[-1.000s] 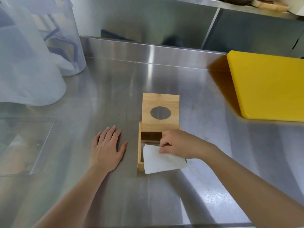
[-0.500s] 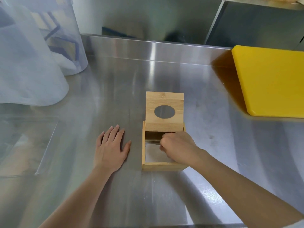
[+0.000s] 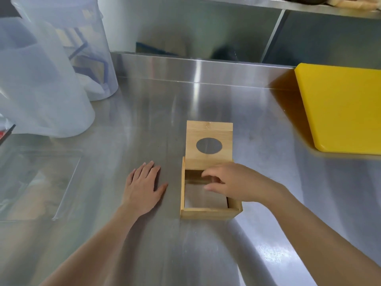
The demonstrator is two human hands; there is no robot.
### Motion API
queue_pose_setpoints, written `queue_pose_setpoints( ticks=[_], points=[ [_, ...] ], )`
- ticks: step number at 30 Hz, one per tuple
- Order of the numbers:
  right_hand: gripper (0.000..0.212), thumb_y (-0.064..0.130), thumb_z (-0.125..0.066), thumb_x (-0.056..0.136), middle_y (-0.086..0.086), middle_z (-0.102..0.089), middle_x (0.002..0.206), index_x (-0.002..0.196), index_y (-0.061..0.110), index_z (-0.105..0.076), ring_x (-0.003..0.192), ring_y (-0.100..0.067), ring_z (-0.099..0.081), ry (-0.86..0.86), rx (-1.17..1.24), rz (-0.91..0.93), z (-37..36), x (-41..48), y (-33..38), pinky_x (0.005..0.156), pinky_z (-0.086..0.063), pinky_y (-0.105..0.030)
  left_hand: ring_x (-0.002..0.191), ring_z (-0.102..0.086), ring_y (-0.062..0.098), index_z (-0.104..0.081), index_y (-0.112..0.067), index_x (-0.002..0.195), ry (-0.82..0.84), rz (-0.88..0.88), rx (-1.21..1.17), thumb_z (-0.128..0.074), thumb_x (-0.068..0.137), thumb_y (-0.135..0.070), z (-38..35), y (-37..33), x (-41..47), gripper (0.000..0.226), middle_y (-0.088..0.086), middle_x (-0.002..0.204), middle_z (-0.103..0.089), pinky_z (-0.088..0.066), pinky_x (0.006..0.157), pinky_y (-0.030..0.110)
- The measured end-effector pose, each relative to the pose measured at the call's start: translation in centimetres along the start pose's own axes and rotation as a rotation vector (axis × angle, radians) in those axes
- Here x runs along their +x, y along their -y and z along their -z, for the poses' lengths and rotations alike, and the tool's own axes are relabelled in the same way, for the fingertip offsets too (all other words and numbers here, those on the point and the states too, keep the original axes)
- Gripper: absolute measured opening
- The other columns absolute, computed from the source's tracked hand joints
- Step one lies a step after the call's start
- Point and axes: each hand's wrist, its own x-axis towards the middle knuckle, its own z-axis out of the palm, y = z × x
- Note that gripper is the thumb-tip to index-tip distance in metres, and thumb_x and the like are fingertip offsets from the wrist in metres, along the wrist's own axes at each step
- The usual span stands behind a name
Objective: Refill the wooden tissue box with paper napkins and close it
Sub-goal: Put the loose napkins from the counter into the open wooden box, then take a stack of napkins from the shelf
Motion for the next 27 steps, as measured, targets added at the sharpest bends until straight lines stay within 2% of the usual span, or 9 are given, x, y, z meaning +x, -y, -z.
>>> queue_pose_setpoints(
  ticks=[3, 6, 8, 11, 16, 18, 20, 23, 27],
  points=[
    [0.043, 0.041, -0.055, 0.089, 0.006, -0.058, 0.096, 0.129, 0.025, -0.049, 0.08, -0.008, -0.052, 0.046, 0.155, -0.018, 3.6, -0.3, -0.3, 0.065, -0.039, -0.018, 0.128, -0.038, 0.027, -0.044, -0.02, 0.128, 0.206, 0.06, -0.011, -0.048, 0.087, -0.047, 2.4, -0.6, 2.7, 0.05, 0.004, 0.137, -0.043, -0.032, 0.103, 0.04],
    [0.049, 0.044, -0.056, 0.087, 0.012, -0.057, 0.095, 0.132, 0.028, -0.045, 0.081, -0.005, -0.053, 0.062, 0.137, 0.008, 7.5, 0.7, -0.9, 0.07, -0.041, -0.017, 0.123, -0.045, 0.029, -0.047, -0.02, 0.127, 0.23, 0.08, -0.089, -0.049, 0.085, -0.051, 6.3, -2.3, 6.4, 0.052, 0.007, 0.133, -0.048, -0.038, 0.1, 0.039],
    [0.048, 0.045, -0.056, 0.086, 0.013, -0.058, 0.094, 0.13, 0.029, -0.046, 0.084, -0.006, -0.056, 0.036, 0.144, 0.022, 10.5, 1.6, -1.4, 0.073, -0.043, -0.019, 0.12, -0.048, 0.025, -0.049, -0.021, 0.126, 0.194, 0.053, -0.16, -0.05, 0.085, -0.051, 9.6, -4.0, 9.1, 0.051, 0.005, 0.133, -0.051, -0.039, 0.1, 0.038],
    [0.045, 0.042, -0.057, 0.087, 0.0, -0.064, 0.106, 0.128, 0.026, -0.047, 0.095, -0.017, -0.062, -0.011, 0.161, 0.031, 15.4, 3.2, -2.4, 0.08, -0.05, -0.025, 0.104, -0.057, 0.021, -0.058, -0.022, 0.112, 0.1, 0.011, -0.339, -0.056, 0.083, -0.048, 15.4, -6.2, 13.3, 0.039, 0.001, 0.114, -0.061, -0.045, 0.093, 0.036],
    [0.044, 0.037, -0.06, 0.087, 0.004, -0.061, 0.095, 0.126, 0.019, -0.051, 0.077, -0.011, -0.059, -0.116, 0.141, 0.031, 24.5, 7.0, -4.4, 0.066, -0.046, -0.018, 0.089, -0.063, 0.015, -0.065, -0.022, 0.09, -0.032, -0.064, -0.458, -0.061, 0.08, -0.046, 24.7, -8.3, 21.5, 0.026, -0.002, 0.097, -0.067, -0.048, 0.08, 0.031],
    [0.043, 0.036, -0.059, 0.088, 0.005, -0.062, 0.093, 0.125, 0.017, -0.052, 0.076, -0.01, -0.058, -0.162, 0.11, 0.017, 28.5, 8.4, -5.0, 0.069, -0.048, -0.023, 0.086, -0.063, 0.018, -0.064, -0.016, 0.092, -0.032, -0.073, -0.531, -0.059, 0.085, -0.039, 28.7, -9.4, 24.3, 0.025, 0.003, 0.098, -0.067, -0.048, 0.071, 0.028],
    [0.038, 0.032, -0.056, 0.09, 0.005, -0.06, 0.09, 0.123, 0.013, -0.052, 0.073, -0.009, -0.058, -0.226, 0.12, 0.006, 32.7, 9.5, -5.3, 0.072, -0.05, -0.026, 0.085, -0.061, 0.02, -0.061, -0.011, 0.095, -0.032, -0.072, -0.575, -0.056, 0.088, -0.033, 32.6, -10.6, 26.4, 0.023, 0.006, 0.098, -0.065, -0.047, 0.072, 0.029],
    [0.032, 0.032, -0.054, 0.091, -0.003, -0.064, 0.099, 0.116, 0.012, -0.056, 0.079, -0.014, -0.061, -0.357, 0.046, -0.02, 38.3, 11.6, -6.1, 0.08, -0.052, -0.03, 0.083, -0.058, 0.02, -0.061, -0.003, 0.102, -0.119, -0.1, -0.561, -0.055, 0.089, -0.03, 37.5, -11.8, 29.1, 0.031, 0.01, 0.098, -0.063, -0.043, 0.065, 0.025],
    [0.021, 0.03, -0.056, 0.09, -0.005, -0.066, 0.095, 0.101, 0.012, -0.062, 0.088, -0.024, -0.064, -0.603, 0.103, -0.038, 42.7, 15.3, -8.2, 0.087, -0.052, -0.039, 0.086, -0.062, 0.026, -0.063, 0.002, 0.1, -0.273, -0.141, -0.564, -0.054, 0.087, -0.024, 40.6, -13.0, 33.2, 0.03, 0.018, 0.101, -0.067, -0.046, 0.077, 0.033]
  ],
)
